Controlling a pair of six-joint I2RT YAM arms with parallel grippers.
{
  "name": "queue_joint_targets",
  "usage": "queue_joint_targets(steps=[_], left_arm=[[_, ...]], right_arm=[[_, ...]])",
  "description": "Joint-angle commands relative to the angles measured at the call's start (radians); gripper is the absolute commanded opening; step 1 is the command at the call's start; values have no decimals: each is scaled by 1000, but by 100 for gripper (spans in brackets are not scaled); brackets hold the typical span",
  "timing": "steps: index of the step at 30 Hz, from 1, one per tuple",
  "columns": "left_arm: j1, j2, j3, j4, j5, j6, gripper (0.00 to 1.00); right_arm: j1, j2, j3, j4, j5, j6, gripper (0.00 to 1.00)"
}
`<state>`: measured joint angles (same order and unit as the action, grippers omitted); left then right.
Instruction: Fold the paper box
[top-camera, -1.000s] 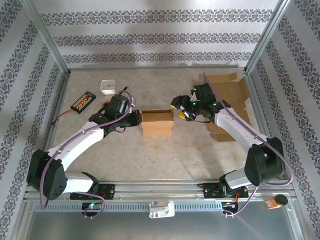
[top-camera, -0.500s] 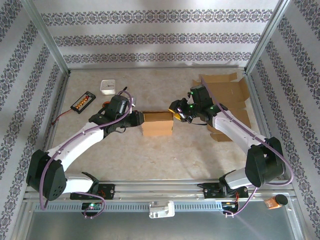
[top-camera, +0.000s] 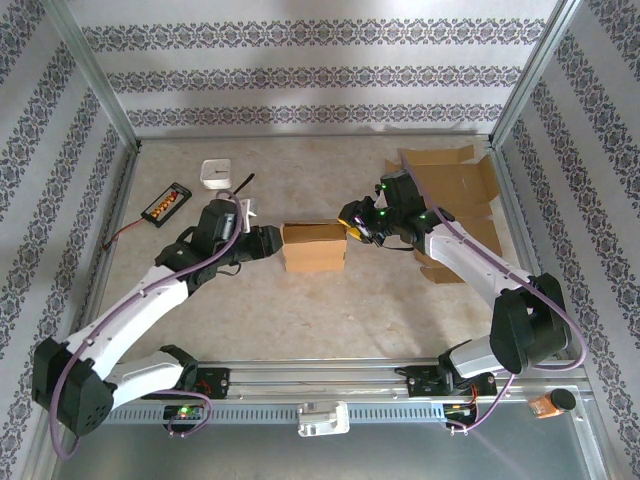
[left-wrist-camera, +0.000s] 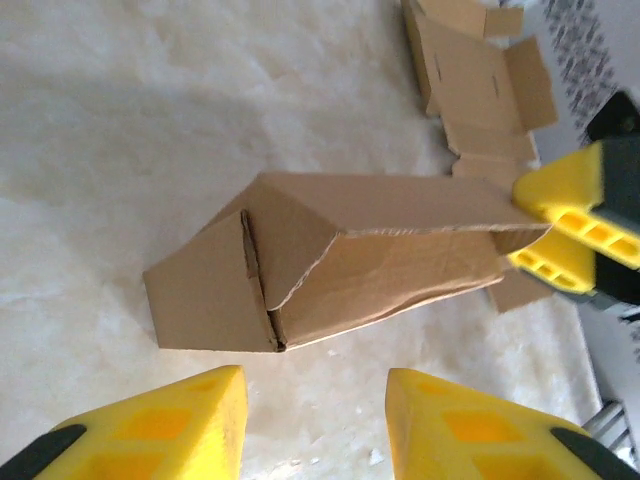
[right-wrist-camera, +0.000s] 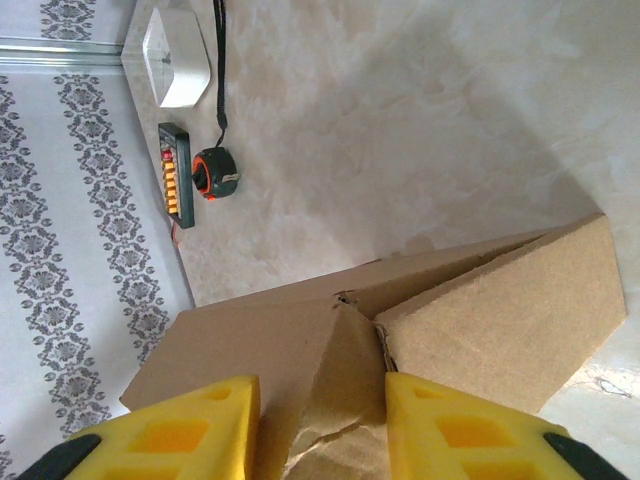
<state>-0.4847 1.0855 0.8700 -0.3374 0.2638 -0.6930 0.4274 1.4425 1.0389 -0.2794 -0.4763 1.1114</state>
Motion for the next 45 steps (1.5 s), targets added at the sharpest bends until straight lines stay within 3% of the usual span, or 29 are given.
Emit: queue_joint_targets(steps=[1,3,4,12,19,22,28,37,45], left_arm=[[-11,-31,-19,54,-90,-139,48],[-9,-29,-38,129,-100,-202,58],[-5,-21,-40,147,-101,-225,59],[20,115,42,168,-57,-314,58],[43,149,37,205,-36,-338,44],[50,149,36,232,-18,-341,44],[59,181,46,270,5,-362,54],[66,184,5,202,-17,-339,24],[67,179,-74,168,-17,-334,18]], right_arm=[[15,25,4,-69,46,-43,35],[19,24,11,-79,51,-57,34],[19,25,13,-77,48,-63,34],[28,29,22,-94,45,-118,34],[33,44,28,-100,36,-142,35],[37,48,35,-104,36,-152,35],[45,55,44,-106,36,-160,35],[45,56,36,-114,59,-160,38],[48,59,57,-118,63,-166,39]])
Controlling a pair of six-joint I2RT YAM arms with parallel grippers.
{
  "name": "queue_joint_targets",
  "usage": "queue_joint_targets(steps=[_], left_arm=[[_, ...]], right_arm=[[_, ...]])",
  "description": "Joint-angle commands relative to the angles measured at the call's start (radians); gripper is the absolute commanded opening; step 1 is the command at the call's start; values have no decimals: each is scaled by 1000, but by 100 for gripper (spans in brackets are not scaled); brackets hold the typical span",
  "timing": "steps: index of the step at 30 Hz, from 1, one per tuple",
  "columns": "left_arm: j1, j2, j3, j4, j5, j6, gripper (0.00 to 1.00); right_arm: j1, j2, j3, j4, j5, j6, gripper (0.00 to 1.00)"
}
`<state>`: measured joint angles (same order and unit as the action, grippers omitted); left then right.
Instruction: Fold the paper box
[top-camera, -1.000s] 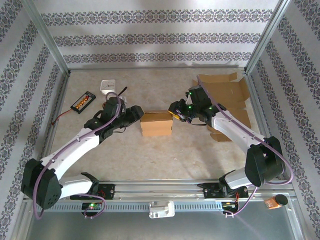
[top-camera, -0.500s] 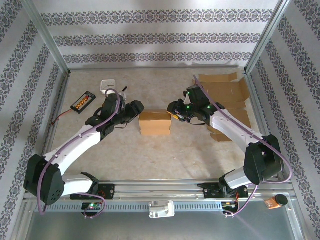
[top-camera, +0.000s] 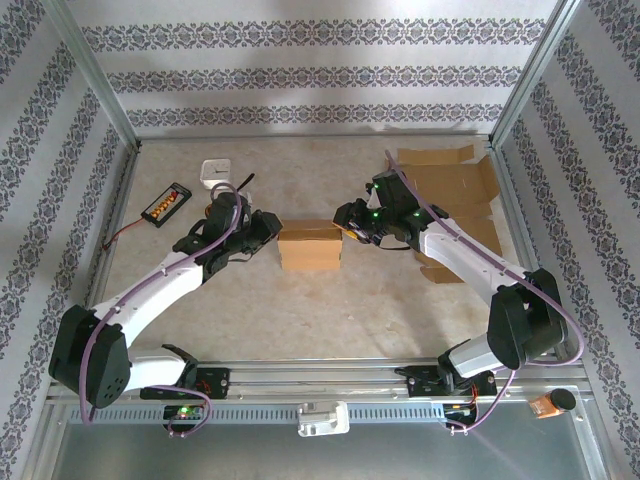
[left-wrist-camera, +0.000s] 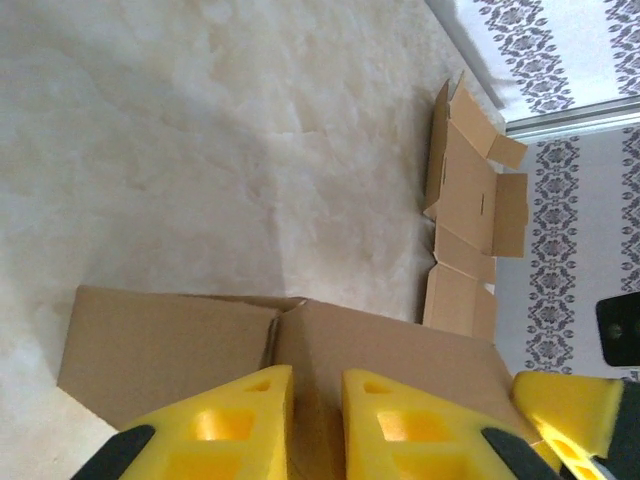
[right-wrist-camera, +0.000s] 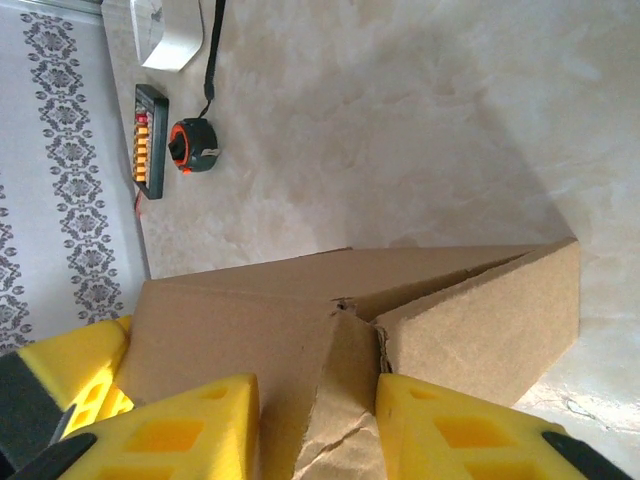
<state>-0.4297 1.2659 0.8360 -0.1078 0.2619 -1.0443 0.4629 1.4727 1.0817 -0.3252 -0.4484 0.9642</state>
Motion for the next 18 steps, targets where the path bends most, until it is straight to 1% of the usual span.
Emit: queue_joint_targets(steps=[1,5,7,9,13,18], left_arm=[[11,-2,-40,-65,-14,23,18],[12,-19,-28,-70,-27,41,19],[12,-28,-8,-85,-43,55,25],[12,-35,11,-98,-52,69,31],[12,-47,35,-107,-53,82,44],[13,-61,26,-99,-62,86,51]], right_arm=[[14,26,20,-75,32,-19,39],[13,9,55,-91,25,-24,46],[9,-6,80,-117,38,-46,50],[2,-19,100,-144,55,-68,52],[-13,-44,122,-178,83,-105,54],[-7,-42,96,-201,81,-116,53]])
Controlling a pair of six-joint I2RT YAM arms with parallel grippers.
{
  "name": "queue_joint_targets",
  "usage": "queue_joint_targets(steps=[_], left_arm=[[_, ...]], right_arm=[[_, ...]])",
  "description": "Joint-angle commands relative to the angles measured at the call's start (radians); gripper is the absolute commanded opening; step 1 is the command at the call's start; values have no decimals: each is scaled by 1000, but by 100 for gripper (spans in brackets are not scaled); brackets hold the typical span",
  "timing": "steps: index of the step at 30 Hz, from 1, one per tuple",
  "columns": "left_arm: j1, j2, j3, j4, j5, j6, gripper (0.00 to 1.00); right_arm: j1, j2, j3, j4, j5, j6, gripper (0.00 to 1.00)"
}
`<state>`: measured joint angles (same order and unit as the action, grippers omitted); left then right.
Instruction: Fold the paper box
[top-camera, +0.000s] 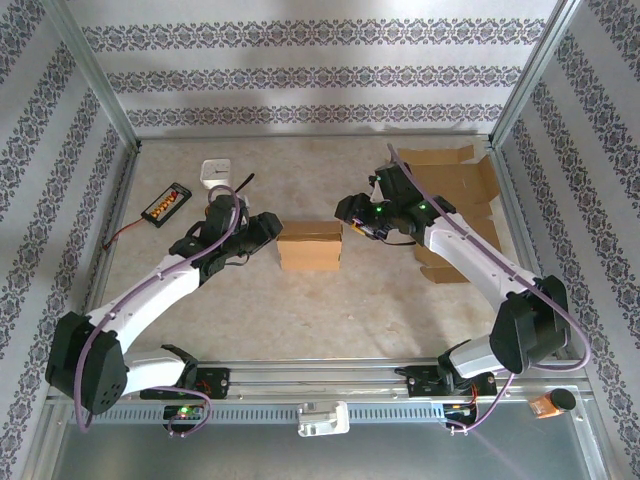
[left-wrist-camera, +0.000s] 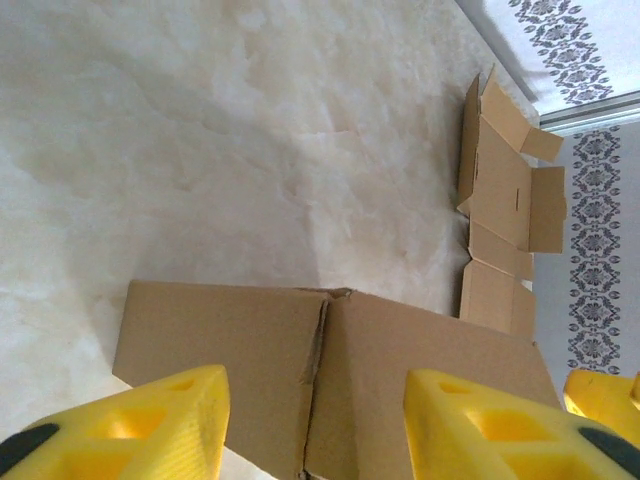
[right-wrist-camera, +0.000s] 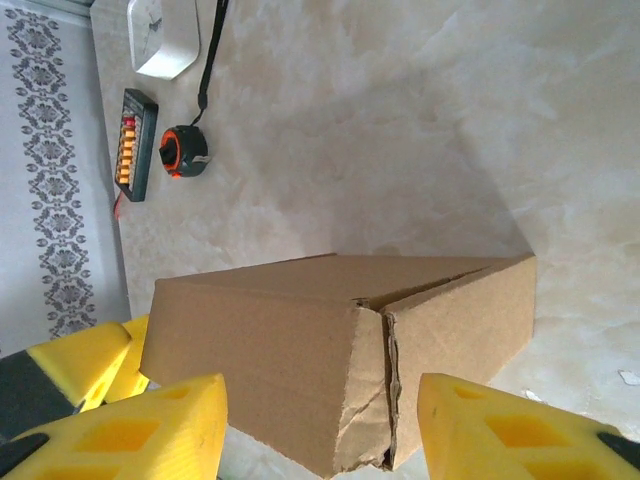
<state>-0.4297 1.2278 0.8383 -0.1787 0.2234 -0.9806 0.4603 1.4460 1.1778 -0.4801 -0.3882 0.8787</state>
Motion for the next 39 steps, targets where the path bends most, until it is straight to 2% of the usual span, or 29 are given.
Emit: queue_joint_targets(steps=[1,6,8,10,14,17,18,22,27,31,35,37,39], left_arm=[[12,-20,18,-22,-25,26,53],[12,20,0,12,34,45,56],[12,35,-18,11,53,60,49],[12,45,-51,2,56,55,35],[12,59,-118,18,85,30,21],[11,38,-114,15,93,32,21],[11,23,-104,9,80,44,24],[12,-39,-47,-13,24,93,47],[12,-25,-8,-7,42,115,54],[9,27,-46,56,122,101,53],[-31,53,-52,7,218,108,40],[-72,18,-56,-85,190,126,34],[-114,-42,-86,-146,155,120,32]], right_arm=[[-3,-14,-13,-43,19,-30,52],[14,-3,-94,6,19,-11,39],[24,10,-120,27,20,-13,33],[29,29,-148,45,26,-21,26],[25,47,-172,40,33,-44,24],[18,21,-139,17,24,-52,26],[18,7,-118,9,24,-58,27],[26,-42,-51,-5,25,-68,34],[58,-26,-20,18,19,-96,47],[75,29,-42,13,45,-131,45],[96,34,-91,-23,33,-141,36],[125,-10,-134,-57,40,-145,33],[161,-76,-187,-94,59,-143,31]])
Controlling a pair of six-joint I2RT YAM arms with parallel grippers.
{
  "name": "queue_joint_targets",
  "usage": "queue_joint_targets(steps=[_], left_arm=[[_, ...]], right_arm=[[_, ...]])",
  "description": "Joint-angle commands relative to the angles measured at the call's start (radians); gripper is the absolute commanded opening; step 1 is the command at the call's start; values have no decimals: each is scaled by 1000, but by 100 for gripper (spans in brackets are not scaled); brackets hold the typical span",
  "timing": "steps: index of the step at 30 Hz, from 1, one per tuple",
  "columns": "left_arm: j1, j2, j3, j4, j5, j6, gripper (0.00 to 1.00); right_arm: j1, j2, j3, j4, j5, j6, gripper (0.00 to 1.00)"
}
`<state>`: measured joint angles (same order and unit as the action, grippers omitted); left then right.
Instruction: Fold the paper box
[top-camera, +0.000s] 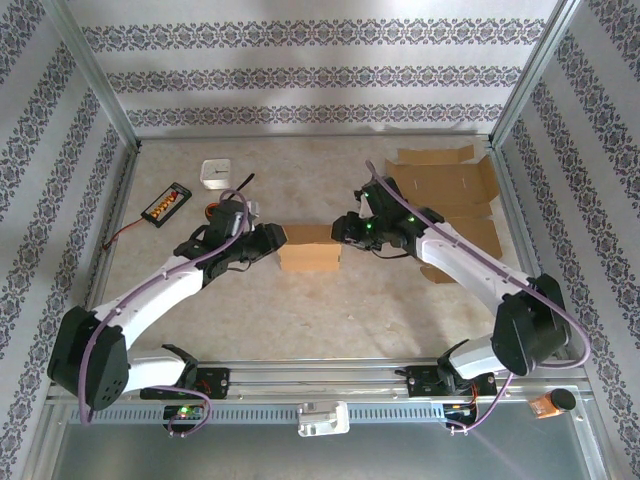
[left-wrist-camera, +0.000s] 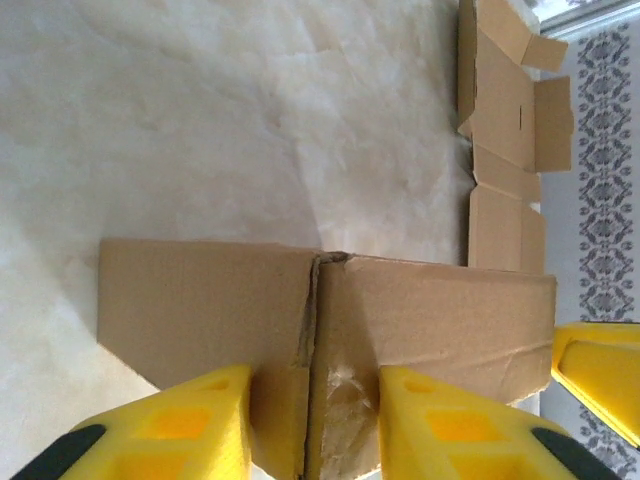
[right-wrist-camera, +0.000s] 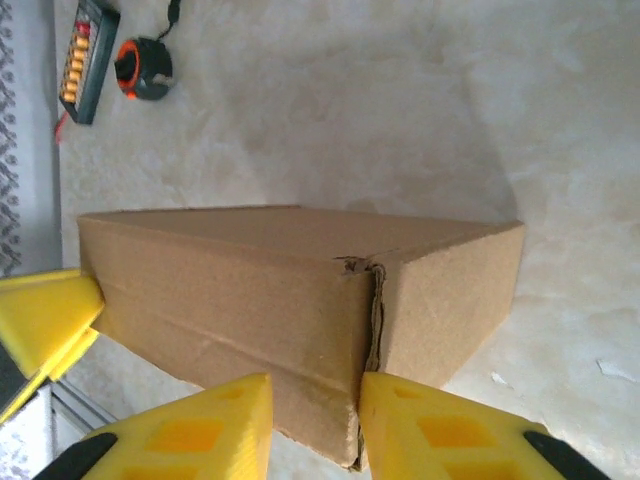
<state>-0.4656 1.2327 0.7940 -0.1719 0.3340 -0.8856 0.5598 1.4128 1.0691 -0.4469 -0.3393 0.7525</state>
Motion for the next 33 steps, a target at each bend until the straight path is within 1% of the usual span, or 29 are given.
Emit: queue_joint_targets(steps=[1,2,3,6,7,10,12,14,18,21,22,24,27,29,30,31,33], left_arm=[[-96,-84,-65,-176,33,13,32],[-110,-119,-87,-195,24,-1,33],[-127,-166,-110,-215,7,-17,38],[-158,-310,-169,-243,-67,-53,59],[-161,-353,-189,-232,-84,-62,64],[-162,-404,-242,-177,-97,-82,71],[-162,-379,-265,-130,-76,-84,74],[-164,-330,-277,-83,-52,-83,77],[-173,-218,-301,22,-26,-79,81],[-199,-111,-312,112,10,-93,83],[-215,-77,-310,141,16,-99,80],[-250,-18,-306,202,11,-117,72],[-284,79,-286,300,-6,-165,52],[-289,148,-255,335,-11,-194,39],[-289,172,-238,349,-18,-201,36],[-288,196,-220,357,-31,-207,34],[-270,232,-185,352,-77,-198,34]], right_arm=[[78,-86,-113,-148,15,-8,31],[90,-125,-138,-172,16,0,32],[97,-176,-167,-194,14,13,36],[102,-326,-250,-216,36,50,48],[103,-370,-279,-207,53,56,54],[101,-436,-349,-137,83,52,78],[101,-425,-380,-83,88,44,84],[100,-386,-410,-22,85,51,85],[111,-292,-441,58,67,67,84],[132,-224,-465,142,29,78,76],[140,-198,-474,179,15,97,74],[156,-150,-484,250,-6,137,67],[167,-66,-461,300,-18,176,54],[168,-22,-428,310,-14,185,41],[168,-4,-412,310,-6,185,37],[167,20,-387,310,8,181,35],[159,79,-335,309,39,180,33]])
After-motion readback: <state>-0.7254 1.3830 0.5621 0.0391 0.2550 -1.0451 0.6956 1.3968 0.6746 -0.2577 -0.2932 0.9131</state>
